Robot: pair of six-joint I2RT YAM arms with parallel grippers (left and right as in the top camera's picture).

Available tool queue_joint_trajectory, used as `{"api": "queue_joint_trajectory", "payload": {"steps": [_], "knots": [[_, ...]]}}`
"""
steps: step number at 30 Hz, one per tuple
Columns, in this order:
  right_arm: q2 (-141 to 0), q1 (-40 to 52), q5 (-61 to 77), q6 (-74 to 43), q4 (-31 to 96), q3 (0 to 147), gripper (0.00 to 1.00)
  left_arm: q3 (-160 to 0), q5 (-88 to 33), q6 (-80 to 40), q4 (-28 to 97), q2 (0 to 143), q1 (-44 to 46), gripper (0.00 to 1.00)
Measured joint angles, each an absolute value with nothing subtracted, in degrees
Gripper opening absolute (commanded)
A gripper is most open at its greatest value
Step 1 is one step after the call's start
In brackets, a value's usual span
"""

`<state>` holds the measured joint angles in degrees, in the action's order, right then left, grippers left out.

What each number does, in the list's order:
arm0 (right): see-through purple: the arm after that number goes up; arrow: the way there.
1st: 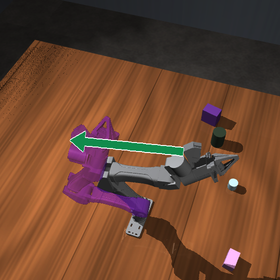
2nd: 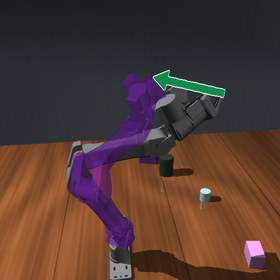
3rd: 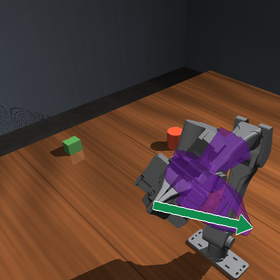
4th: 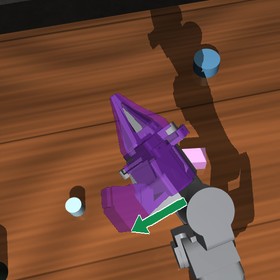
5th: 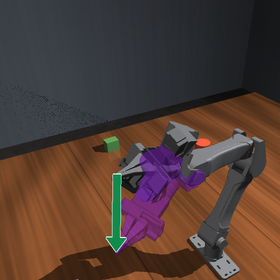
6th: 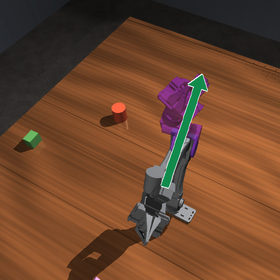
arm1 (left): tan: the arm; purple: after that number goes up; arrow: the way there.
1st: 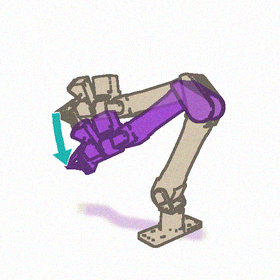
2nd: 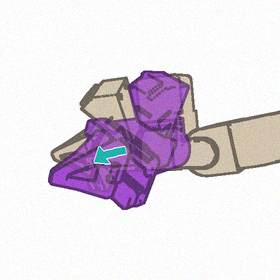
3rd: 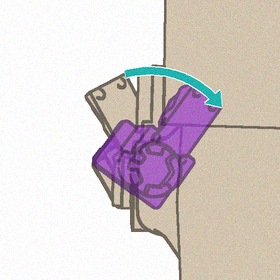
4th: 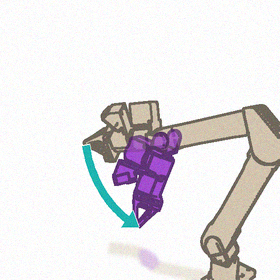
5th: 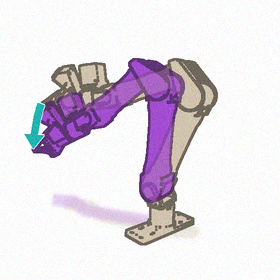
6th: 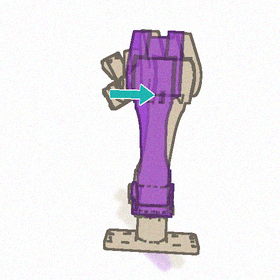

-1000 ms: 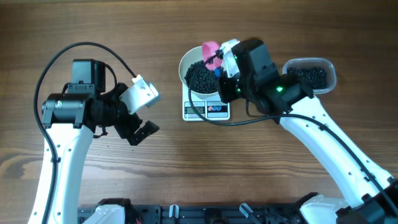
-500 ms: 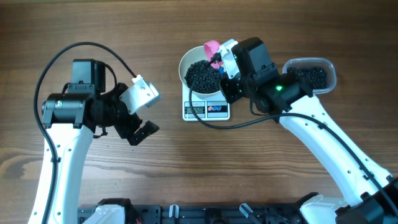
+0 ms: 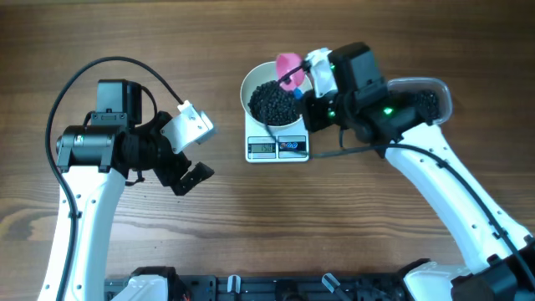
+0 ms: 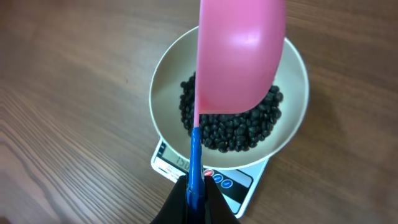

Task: Scoop item into bowl and weigh 150g on scale
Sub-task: 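Carry the pink scoop right and set it down on the table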

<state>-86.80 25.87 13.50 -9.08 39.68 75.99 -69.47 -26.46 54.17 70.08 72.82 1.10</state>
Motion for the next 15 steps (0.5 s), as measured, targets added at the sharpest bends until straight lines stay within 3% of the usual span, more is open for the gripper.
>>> {"api": "queue_joint_trajectory", "payload": {"steps": [9,15], "knots": [[-86.67,10.7,18.2,-15.16,41.19,75.99,0.04,-69.47,-26.46,54.17,70.06,72.82,1.1,1.0],[-86.56,-3.27,13.63,-7.27,52.23,75.99,0.04,-69.47,-26.46,54.17,70.11,72.82,1.1,1.0]]}}
